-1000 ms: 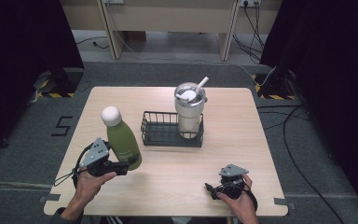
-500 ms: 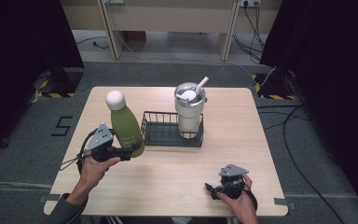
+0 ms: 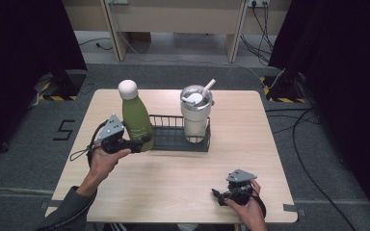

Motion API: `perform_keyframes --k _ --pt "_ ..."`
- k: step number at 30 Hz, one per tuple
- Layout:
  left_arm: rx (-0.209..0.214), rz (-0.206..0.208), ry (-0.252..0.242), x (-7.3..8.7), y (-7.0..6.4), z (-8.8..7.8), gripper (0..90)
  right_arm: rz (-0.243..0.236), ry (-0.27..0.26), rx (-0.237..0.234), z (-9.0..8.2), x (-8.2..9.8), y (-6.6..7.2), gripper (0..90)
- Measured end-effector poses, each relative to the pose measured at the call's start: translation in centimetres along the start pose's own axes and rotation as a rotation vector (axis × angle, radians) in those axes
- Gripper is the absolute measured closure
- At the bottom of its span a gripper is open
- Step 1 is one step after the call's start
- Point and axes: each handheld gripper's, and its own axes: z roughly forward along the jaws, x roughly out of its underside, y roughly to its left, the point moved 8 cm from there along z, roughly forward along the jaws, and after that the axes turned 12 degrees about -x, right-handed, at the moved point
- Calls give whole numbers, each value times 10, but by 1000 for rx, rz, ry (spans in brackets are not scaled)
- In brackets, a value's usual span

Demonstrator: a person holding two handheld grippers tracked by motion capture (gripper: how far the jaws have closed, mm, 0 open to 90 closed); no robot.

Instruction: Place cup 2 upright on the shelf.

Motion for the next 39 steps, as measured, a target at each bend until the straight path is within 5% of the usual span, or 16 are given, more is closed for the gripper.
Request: perform_keyframes --k 15,39 --pt "-15 -16 -7 -12 12 28 207 2 0 0 0 0 0 111" --pt "0 -49 -1 -20 8 63 207 0 1 0 0 0 0 112"
